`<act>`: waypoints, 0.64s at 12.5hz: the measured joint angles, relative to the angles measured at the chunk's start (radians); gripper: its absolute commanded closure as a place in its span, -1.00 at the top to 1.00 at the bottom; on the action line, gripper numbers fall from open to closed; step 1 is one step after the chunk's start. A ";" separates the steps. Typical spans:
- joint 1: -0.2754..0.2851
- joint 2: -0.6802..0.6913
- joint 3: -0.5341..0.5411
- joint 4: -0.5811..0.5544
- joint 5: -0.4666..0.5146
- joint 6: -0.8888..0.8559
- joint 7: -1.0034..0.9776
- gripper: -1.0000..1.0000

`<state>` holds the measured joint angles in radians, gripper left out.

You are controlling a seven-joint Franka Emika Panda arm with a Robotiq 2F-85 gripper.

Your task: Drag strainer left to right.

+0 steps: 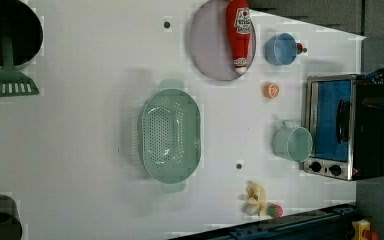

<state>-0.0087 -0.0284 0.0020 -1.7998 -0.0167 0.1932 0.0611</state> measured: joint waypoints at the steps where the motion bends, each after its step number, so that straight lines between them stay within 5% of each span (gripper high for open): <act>1: 0.007 -0.095 -0.011 -0.102 -0.012 -0.080 0.000 0.60; 3: 0.012 -0.303 -0.035 -0.245 -0.003 -0.156 0.000 1.00; 6: 0.006 -0.478 -0.056 -0.247 -0.001 -0.180 -0.003 1.00; 8: -0.001 -0.473 -0.019 -0.194 0.009 -0.146 -0.003 1.00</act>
<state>-0.0094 -0.5010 -0.0170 -1.9941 -0.0075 0.0470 0.0586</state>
